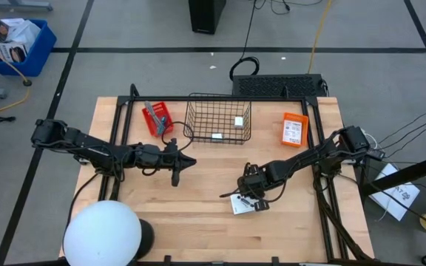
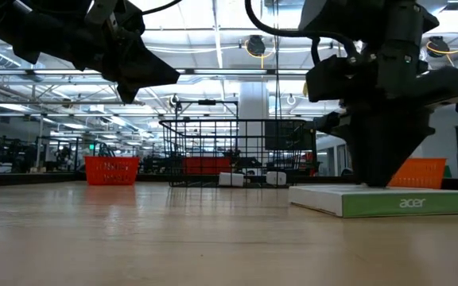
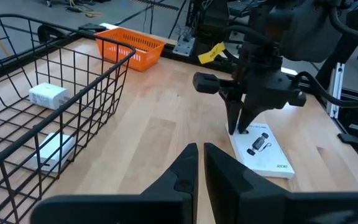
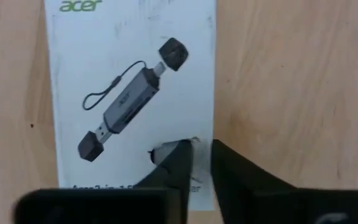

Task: Pick and place items into bin
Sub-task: Put the card reader box into the orange bin

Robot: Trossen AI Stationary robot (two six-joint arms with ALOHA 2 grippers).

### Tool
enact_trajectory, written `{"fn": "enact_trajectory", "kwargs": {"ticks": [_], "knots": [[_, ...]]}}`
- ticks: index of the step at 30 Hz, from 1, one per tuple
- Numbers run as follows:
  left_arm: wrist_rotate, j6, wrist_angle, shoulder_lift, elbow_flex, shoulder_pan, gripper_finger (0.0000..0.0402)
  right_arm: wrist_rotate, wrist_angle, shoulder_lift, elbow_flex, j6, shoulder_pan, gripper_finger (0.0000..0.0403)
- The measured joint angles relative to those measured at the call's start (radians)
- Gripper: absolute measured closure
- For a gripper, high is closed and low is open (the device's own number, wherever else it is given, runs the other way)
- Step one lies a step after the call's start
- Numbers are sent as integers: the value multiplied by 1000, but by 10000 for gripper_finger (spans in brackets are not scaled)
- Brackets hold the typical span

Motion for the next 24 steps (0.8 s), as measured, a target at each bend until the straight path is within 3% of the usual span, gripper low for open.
{"fn": "enact_trajectory", "kwargs": {"ticks": [4, 9, 17, 24], "knots": [[0, -1, 0, 0, 0, 0, 371, 0, 14, 0, -28, 11, 0, 393], [0, -1, 0, 0, 0, 0, 371, 0, 14, -3, -33, 63, -1, 395], [0, -2, 1, 0, 0, 0, 371, 33, -18, -132, -42, 208, -7, 400], [-32, -7, 8, 0, 0, 0, 371, 137, -142, -250, -37, 376, -7, 402]]}}
